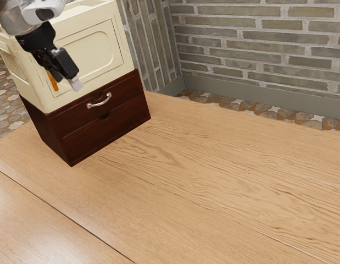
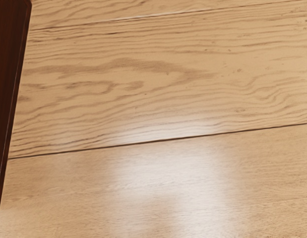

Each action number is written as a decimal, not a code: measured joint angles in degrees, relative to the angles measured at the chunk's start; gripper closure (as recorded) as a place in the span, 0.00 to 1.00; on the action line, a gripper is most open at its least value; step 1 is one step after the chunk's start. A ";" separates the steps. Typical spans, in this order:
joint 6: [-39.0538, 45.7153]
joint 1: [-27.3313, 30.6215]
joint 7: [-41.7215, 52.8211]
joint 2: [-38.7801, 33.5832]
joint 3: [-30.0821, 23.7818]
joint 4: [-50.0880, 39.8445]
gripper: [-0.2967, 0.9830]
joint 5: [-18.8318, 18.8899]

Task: Pull the drawer handle with one arm to open the drawer

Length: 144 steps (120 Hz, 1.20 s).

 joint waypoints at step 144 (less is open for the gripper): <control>6.26 0.30 7.76 4.38 -7.49 -8.43 0.23 25.61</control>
